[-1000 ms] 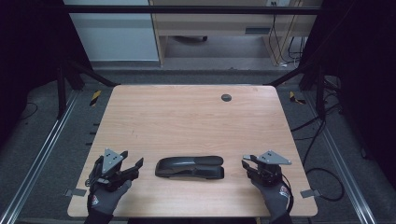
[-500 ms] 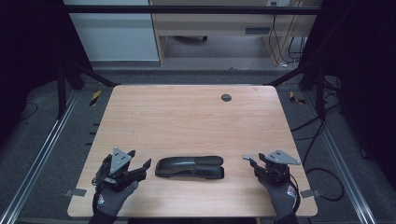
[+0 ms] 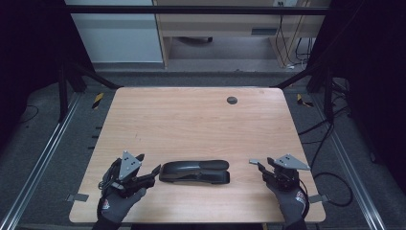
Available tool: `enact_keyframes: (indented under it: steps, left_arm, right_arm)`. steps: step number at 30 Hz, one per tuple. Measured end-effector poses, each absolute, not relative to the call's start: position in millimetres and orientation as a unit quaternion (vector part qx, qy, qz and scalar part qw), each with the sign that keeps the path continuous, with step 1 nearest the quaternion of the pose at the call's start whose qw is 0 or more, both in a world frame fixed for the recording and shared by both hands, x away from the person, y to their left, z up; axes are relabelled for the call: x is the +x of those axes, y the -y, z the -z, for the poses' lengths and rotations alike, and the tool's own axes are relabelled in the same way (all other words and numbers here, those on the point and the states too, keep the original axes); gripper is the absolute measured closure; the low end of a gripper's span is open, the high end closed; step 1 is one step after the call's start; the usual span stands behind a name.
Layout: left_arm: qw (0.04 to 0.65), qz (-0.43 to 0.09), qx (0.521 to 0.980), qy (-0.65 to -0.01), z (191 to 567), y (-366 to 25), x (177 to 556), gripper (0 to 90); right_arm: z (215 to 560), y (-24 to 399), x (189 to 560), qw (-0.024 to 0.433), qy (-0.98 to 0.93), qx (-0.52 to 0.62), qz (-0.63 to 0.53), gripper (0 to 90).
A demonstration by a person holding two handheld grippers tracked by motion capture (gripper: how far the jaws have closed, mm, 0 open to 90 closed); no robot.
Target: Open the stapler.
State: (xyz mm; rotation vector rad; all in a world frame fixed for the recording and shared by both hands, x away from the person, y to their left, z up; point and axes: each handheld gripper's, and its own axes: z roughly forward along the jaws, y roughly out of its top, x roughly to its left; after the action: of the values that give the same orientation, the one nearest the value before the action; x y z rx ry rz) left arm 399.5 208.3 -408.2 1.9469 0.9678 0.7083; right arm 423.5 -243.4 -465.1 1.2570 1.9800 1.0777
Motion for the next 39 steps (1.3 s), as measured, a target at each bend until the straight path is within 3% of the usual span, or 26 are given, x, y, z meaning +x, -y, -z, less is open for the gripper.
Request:
enact_keyframes:
  steps: [39]
  left_arm:
    - [0.386, -0.287, 0.827, -0.291, 382, -156, 399, 29.7]
  right_arm:
    - [465, 245, 422, 0.278, -0.734, 0.473, -0.400, 57.3]
